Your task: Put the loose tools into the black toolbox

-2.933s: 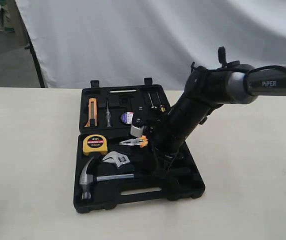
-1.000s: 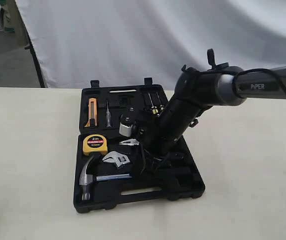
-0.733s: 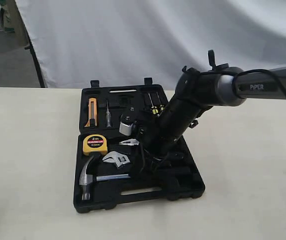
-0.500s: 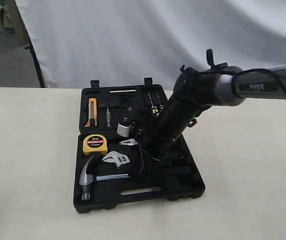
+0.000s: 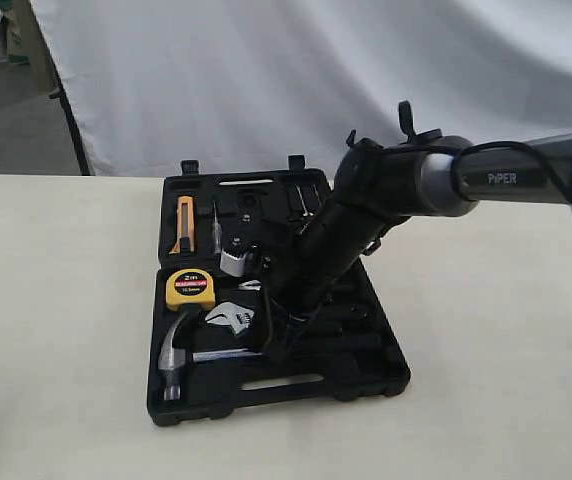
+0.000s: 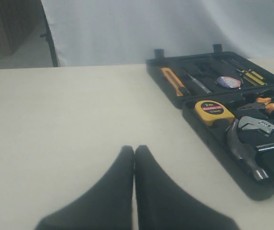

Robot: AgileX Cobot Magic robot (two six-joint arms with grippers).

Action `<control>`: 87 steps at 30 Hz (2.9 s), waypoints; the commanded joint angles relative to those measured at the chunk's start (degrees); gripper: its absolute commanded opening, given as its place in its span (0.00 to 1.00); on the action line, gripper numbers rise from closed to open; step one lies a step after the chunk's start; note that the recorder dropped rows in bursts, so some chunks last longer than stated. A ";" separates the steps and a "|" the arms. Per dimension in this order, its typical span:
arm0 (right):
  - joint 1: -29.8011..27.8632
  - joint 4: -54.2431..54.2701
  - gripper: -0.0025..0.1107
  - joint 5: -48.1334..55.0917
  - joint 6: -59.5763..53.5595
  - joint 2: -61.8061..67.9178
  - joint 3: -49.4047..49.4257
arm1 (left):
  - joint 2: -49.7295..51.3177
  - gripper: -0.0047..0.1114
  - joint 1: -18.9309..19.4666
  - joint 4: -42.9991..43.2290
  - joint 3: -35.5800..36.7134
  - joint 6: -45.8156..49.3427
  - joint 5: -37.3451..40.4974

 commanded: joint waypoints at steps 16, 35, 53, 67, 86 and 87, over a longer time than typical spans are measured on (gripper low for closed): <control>11.29 -0.87 0.02 -7.05 -0.27 0.81 -5.16 | -0.06 0.04 -0.40 -0.15 0.19 -0.06 -0.15; 8.66 -11.56 0.02 -3.46 9.52 -0.77 -5.16 | -0.06 0.04 -0.40 -0.15 0.19 -0.06 -0.15; 4.53 -11.29 0.02 3.50 10.84 4.05 -5.16 | -0.06 0.04 -0.40 -0.15 0.19 -0.06 -0.15; 4.50 -18.62 0.02 2.35 16.01 -4.96 -5.16 | -0.06 0.04 -0.40 -0.15 0.19 -0.06 -0.15; 3.74 -27.68 0.02 5.61 22.58 1.56 -5.16 | -0.06 0.04 -0.40 -0.15 0.19 -0.06 -0.15; 3.31 -27.69 0.02 5.36 22.86 2.55 -5.16 | -0.06 0.04 -0.40 -0.15 0.19 -0.06 -0.15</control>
